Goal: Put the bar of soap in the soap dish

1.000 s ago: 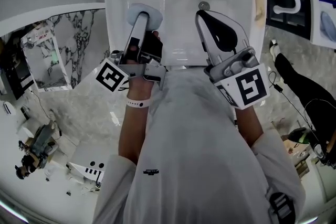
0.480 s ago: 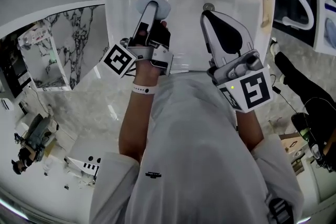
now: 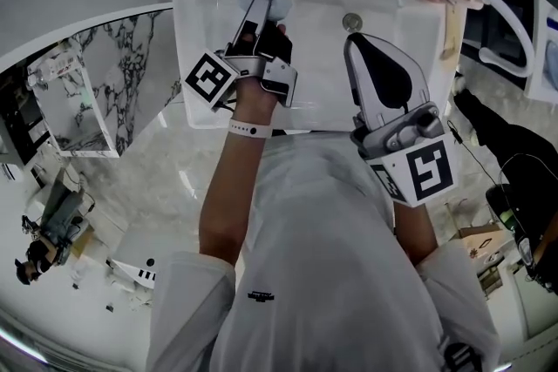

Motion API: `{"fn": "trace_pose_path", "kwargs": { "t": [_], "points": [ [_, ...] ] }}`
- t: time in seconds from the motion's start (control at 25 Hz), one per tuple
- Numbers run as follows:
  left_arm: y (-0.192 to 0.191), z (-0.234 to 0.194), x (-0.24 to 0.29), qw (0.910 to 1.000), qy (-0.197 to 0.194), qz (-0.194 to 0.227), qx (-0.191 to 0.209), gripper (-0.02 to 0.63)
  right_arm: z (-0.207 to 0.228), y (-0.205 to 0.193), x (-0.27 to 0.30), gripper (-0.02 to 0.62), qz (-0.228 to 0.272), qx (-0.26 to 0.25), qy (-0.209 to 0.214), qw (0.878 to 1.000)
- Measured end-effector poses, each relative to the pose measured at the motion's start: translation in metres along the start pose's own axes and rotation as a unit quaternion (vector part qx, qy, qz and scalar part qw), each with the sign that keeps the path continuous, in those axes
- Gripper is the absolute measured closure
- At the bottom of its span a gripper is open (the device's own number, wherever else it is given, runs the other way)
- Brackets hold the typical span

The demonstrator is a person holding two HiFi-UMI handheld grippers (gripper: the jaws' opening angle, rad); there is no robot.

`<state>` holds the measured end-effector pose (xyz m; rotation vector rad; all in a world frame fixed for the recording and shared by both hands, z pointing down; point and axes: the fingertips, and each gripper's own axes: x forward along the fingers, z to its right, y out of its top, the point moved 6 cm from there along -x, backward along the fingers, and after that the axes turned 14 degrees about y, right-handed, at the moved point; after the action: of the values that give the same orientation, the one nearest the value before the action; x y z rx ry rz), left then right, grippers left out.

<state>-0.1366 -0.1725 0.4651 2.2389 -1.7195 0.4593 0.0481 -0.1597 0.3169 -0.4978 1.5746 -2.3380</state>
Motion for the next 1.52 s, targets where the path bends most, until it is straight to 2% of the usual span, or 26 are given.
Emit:
{"fn": "trace_pose_path", "kwargs": {
  "t": [0.44, 0.8, 1.12, 1.52],
  "points": [
    [0.007, -0.035, 0.040, 0.9988, 0.046, -0.006, -0.017, 0.488, 0.001, -0.015, 0.006, 0.595, -0.010, 0.018, -0.002, 1.000],
    [0.012, -0.054, 0.067, 0.9975, 0.066, -0.009, -0.023, 0.488, 0.006, -0.025, 0.008, 0.595, -0.012, 0.035, -0.008, 0.999],
    [0.018, -0.062, 0.085, 0.9955, 0.089, -0.010, -0.030, 0.488, 0.009, -0.034, 0.008, 0.595, -0.012, 0.053, -0.013, 0.998],
    [0.022, -0.061, 0.091, 0.9941, 0.107, -0.006, -0.017, 0.488, 0.005, -0.039, 0.008, 0.595, -0.010, 0.069, -0.010, 0.998]
  ]
}}
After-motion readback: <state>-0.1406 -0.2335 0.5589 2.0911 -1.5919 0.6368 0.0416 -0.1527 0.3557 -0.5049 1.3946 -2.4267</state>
